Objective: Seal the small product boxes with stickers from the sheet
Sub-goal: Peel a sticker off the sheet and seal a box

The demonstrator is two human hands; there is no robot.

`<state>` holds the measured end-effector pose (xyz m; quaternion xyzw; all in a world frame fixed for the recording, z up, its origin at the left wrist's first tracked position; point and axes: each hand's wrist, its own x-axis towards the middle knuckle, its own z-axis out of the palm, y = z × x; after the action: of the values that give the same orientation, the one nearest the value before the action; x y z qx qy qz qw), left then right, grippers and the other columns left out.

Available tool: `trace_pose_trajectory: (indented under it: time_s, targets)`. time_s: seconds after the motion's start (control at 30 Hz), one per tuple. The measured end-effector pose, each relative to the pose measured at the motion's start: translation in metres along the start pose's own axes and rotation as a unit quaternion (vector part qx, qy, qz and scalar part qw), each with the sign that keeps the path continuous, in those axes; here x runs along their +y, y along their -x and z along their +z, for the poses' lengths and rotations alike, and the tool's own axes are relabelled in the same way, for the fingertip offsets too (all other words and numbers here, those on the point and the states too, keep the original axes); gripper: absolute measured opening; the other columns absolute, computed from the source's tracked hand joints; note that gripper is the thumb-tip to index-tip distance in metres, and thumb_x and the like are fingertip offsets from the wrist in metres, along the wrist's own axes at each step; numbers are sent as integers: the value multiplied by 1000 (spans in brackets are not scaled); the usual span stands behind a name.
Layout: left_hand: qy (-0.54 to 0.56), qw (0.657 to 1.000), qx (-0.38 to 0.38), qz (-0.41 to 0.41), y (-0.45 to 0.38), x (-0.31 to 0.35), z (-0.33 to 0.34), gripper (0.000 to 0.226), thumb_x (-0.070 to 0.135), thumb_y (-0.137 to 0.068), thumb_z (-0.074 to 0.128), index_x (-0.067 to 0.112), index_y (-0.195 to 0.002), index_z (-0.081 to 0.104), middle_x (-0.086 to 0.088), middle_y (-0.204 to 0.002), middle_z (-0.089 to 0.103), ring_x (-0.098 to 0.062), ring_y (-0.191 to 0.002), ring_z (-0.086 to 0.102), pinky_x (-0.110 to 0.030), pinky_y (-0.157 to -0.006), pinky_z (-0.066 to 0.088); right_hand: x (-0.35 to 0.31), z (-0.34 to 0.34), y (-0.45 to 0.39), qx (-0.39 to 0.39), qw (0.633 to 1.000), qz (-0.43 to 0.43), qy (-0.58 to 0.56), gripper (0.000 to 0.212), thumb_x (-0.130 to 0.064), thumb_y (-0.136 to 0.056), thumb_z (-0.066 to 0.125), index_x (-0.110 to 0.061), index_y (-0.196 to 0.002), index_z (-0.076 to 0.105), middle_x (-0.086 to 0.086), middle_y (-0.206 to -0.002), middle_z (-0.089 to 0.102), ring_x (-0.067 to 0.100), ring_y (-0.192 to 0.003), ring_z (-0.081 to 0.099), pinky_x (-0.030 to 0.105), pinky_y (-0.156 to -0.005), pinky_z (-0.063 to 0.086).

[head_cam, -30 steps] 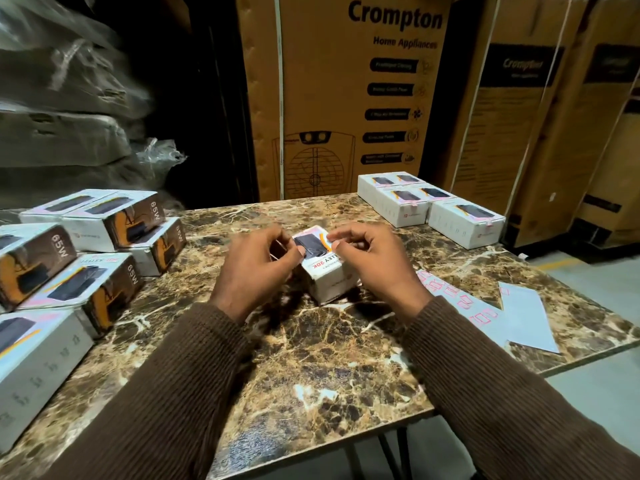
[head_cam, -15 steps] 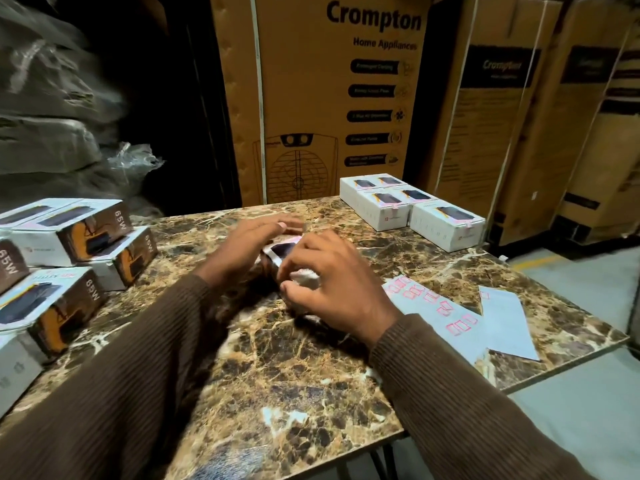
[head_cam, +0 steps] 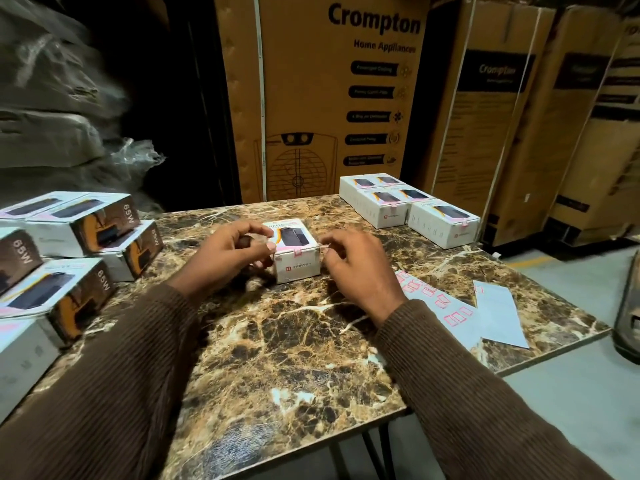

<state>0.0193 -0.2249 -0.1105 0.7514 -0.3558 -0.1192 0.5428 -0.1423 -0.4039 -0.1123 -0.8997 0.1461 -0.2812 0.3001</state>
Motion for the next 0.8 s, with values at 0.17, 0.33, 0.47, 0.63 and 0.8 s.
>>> trace_pose_trajectory:
  time_s: [0.17, 0.33, 0.47, 0.63, 0.8]
  targets:
    - [-7, 999, 39, -25, 6, -2, 10, 29, 26, -100, 71, 24, -127, 61, -9, -116, 70, -23, -97, 74, -39, -83, 61, -4, 0, 1, -20, 997, 30, -70, 20, -27, -105, 61, -18, -121, 68, -3, -103, 68, 7, -84, 68, 16, -62, 52]
    - [-61, 997, 50, 14, 9, 4, 26, 33, 33, -99, 71, 28, -131, 63, 3, -122, 66, -16, -101, 70, -34, -77, 62, -12, -6, -5, -20, 996, 38, -84, 13, -26, -101, 66, -16, -109, 71, -6, -102, 68, 11, -96, 66, 38, -87, 61]
    - [-73, 995, 59, 39, 10, 14, 45, 37, 35, -99, 71, 29, -134, 63, 6, -121, 63, -9, -107, 64, -30, -78, 60, -13, -26, -9, -9, 999, 25, -42, 22, -29, -102, 65, -16, -117, 72, -4, -109, 70, 14, -102, 65, 42, -93, 59]
    - [-33, 994, 71, 77, 1, 36, 87, 36, 27, -100, 71, 27, -136, 65, 5, -122, 68, -4, -110, 63, -24, -81, 57, 17, -64, -16, 20, 999, 25, -33, 24, -30, -98, 69, -19, -119, 74, -5, -111, 73, 15, -104, 68, 44, -98, 57]
    - [0, 996, 26, 88, -27, 57, 146, 43, 25, -98, 73, 22, -140, 64, -2, -128, 66, -15, -112, 68, -41, -91, 64, 70, -99, -20, 75, 996, 54, -13, 15, -23, -93, 73, -16, -105, 78, -4, -100, 77, 17, -98, 71, 48, -96, 58]
